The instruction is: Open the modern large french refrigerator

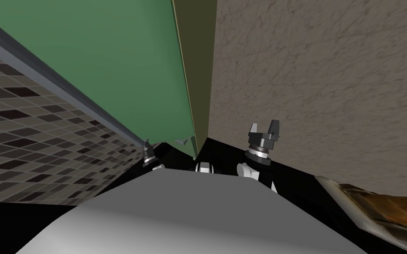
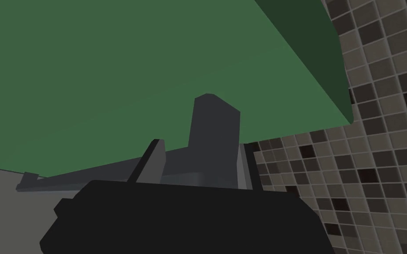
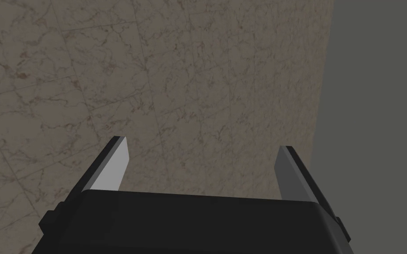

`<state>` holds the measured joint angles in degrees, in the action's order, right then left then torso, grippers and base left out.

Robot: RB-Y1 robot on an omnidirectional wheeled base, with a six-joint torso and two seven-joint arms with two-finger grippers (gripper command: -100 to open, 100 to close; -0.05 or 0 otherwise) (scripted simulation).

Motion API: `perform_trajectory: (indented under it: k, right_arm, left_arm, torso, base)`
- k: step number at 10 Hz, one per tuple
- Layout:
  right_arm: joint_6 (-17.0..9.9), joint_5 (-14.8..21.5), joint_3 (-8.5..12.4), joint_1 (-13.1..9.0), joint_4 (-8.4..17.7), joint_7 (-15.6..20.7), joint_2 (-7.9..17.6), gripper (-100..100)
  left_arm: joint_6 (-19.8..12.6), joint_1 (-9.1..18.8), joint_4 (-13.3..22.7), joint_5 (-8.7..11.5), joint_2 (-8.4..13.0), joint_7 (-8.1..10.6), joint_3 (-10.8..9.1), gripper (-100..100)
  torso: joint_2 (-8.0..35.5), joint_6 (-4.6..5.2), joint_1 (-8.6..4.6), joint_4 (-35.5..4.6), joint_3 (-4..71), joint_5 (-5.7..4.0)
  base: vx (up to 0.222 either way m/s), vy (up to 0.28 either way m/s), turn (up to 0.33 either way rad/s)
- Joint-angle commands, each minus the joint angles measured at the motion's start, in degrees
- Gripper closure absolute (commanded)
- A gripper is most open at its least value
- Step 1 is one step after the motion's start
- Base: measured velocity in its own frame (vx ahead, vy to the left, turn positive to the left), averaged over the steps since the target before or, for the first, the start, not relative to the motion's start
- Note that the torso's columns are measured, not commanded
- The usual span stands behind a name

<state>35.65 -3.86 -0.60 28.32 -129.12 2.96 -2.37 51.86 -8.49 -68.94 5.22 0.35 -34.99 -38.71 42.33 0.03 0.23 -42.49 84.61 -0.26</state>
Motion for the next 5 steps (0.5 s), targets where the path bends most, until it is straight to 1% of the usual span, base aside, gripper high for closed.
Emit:
perform_trajectory:
  k: [1,2,3,4,5]
  right_arm:
    - [0.0,0.0,0.01,0.0,0.0,0.0,0.01,0]
    - [0.0,0.0,0.0,0.01,0.0,0.0,0.0,0]
    - [0.0,0.0,-0.01,0.01,0.0,0.0,-0.01,0]
    - [0.0,0.0,0.0,0.0,0.0,0.0,0.0,0]
    - [0.0,0.0,-0.01,0.01,0.0,0.0,-0.01,0]
  left_arm:
    - [-0.77,-0.62,-2.3,1.45,-0.12,-0.94,-2.09,100]
    - [-0.81,-0.83,-2.65,2.1,-0.29,-1.45,-3.02,100]
    - [-1.49,-0.74,-2.94,1.41,-0.51,-0.95,-1.77,100]
    - [-1.4,-1.41,-3.13,3.05,-1.08,-2.11,-3.91,100]
    - [-1.23,-1.61,-3.27,3.81,-1.27,-2.66,-4.89,100]
  torso:
    - [-0.11,0.08,0.04,-0.03,0.1,-0.09]
    - [0.11,-0.35,-0.45,0.04,-0.03,-0.1]
    - [0.57,-0.67,-0.74,0.01,-0.31,-0.13]
    - [0.54,-0.2,-0.35,-0.09,-0.34,-0.09]
    - [0.34,-0.38,-0.56,0.01,-0.22,-0.05]
  base:
    - [0.004,-0.132,0.095]
    - [-0.016,-0.223,0.166]
    - [-0.007,-0.111,0.061]
    - [0.041,-0.195,0.117]
    - [0.096,-0.285,0.19]
